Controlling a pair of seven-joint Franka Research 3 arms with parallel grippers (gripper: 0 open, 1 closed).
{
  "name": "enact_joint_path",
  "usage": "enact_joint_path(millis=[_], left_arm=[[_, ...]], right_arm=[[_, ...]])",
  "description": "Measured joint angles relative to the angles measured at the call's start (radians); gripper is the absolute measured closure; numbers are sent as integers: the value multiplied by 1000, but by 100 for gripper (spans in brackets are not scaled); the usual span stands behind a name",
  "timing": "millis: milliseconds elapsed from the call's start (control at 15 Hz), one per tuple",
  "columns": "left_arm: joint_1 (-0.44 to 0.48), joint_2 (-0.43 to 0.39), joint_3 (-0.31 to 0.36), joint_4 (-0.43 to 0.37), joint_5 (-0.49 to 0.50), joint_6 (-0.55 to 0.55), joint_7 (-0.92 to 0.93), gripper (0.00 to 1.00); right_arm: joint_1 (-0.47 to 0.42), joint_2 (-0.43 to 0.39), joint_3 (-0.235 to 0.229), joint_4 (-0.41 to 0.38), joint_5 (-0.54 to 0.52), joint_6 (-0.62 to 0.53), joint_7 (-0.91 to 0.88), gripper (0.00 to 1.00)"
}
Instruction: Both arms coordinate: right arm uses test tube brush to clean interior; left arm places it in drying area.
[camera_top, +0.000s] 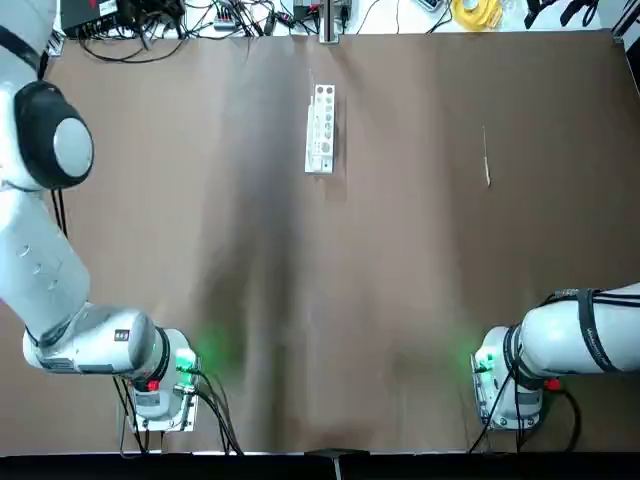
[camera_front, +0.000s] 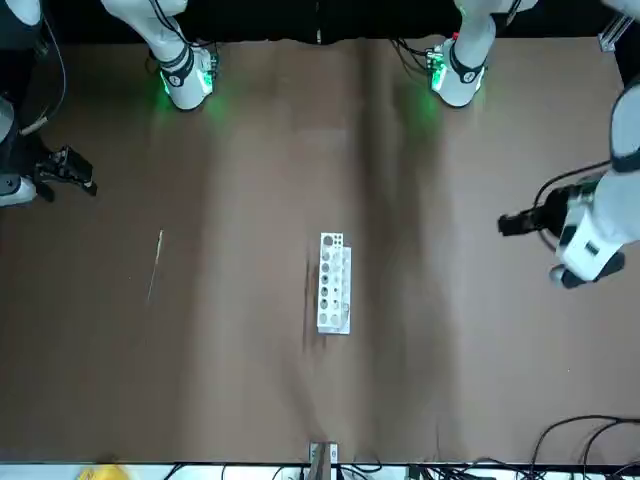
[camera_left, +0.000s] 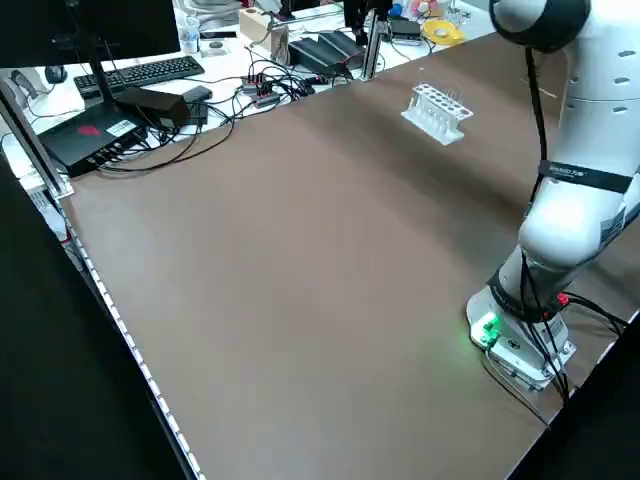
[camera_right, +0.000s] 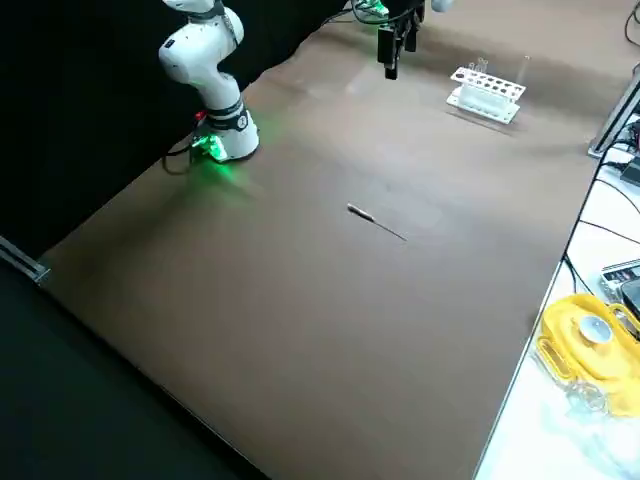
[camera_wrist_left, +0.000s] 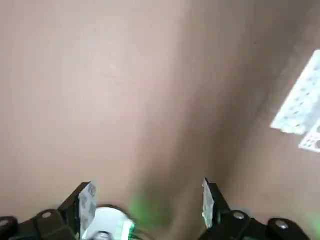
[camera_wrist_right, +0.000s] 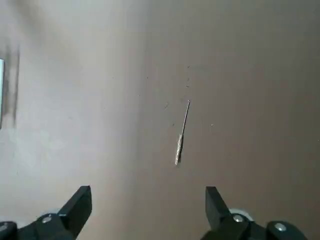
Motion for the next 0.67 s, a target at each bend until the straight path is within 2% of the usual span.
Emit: enact_joint_path(millis=[133,467,667], left_arm=[[21,-70,0,-51,40,8,94,0],[53,-235,-1,-235,67,171,256,0],[46,-267,-7,-264,67,193,254,0]], right_arm=[[-7,0,-1,0,-1,-9,0,0],[-34,0,-3,-29,-2,-30,0,0],[-34,-1,-3,-35,-2,-31,0,0]])
